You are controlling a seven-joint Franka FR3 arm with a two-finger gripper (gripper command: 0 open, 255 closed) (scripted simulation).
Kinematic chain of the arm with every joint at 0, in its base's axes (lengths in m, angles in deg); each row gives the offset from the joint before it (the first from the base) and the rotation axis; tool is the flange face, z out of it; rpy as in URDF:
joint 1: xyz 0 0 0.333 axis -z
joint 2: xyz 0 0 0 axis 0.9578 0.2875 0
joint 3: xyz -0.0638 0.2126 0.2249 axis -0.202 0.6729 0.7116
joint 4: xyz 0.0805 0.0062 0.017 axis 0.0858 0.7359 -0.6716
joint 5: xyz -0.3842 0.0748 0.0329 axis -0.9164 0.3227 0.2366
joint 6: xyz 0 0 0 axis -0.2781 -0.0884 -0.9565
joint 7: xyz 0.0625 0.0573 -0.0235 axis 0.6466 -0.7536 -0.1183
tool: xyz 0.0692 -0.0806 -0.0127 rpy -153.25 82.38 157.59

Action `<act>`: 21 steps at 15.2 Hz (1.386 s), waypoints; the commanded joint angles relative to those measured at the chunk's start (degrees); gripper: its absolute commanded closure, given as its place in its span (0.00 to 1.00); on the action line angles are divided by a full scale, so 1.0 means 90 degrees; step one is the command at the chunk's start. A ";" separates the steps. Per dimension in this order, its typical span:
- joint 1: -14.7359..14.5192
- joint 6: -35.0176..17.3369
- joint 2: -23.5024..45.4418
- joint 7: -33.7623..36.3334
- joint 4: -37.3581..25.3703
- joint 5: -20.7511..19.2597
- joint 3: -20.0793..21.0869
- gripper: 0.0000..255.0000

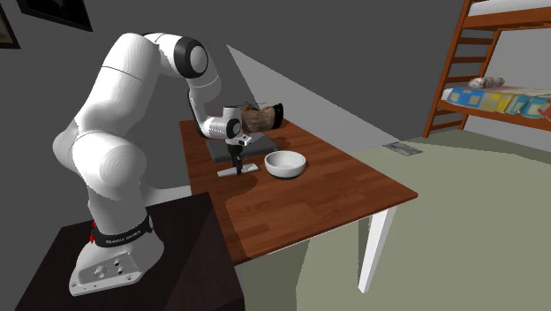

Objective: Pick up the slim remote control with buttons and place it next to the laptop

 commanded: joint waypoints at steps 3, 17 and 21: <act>-0.0029 -0.0135 0.0180 0.0024 -0.0051 -0.0038 -0.0043 1.00; 0.0041 0.0133 -0.0211 -0.0032 0.0073 0.0041 0.0047 0.00; 0.0099 0.0388 -0.0549 -0.0088 0.0156 0.0122 0.0124 0.00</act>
